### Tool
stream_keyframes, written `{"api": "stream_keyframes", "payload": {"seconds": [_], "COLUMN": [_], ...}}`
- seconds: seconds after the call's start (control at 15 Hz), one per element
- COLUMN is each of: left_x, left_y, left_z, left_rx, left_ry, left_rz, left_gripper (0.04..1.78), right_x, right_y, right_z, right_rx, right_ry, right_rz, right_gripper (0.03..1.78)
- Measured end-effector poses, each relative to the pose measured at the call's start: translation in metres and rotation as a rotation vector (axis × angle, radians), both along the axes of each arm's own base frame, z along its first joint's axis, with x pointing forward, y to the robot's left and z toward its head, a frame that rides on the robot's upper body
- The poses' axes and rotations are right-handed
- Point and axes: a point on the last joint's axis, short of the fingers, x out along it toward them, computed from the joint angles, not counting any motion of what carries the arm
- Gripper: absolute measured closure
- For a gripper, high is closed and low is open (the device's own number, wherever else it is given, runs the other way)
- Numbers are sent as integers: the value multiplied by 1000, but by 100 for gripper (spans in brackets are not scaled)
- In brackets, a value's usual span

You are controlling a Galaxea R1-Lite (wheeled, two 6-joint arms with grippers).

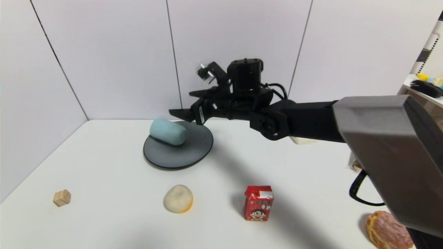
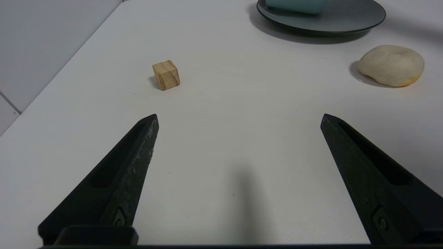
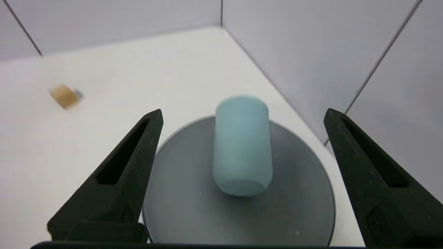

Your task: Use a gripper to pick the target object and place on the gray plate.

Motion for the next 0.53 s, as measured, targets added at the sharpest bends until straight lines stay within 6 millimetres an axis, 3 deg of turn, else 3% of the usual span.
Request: {"api": "stream_keyframes", "payload": {"seconds": [0.2, 0.53], "left_x": [0, 0], "left_y": [0, 0], "left_z": [0, 0], "left_rx": [0, 0], "left_ry": [0, 0], "left_rz": [0, 0], "left_gripper": [13, 13], "right_x": [-21, -82], "right_y": [-28, -104], "right_z": [57, 159], "right_rx": [72, 224], "right_ry": [-8, -37], "right_rz": [-14, -54], "right_gripper": [17, 14]}}
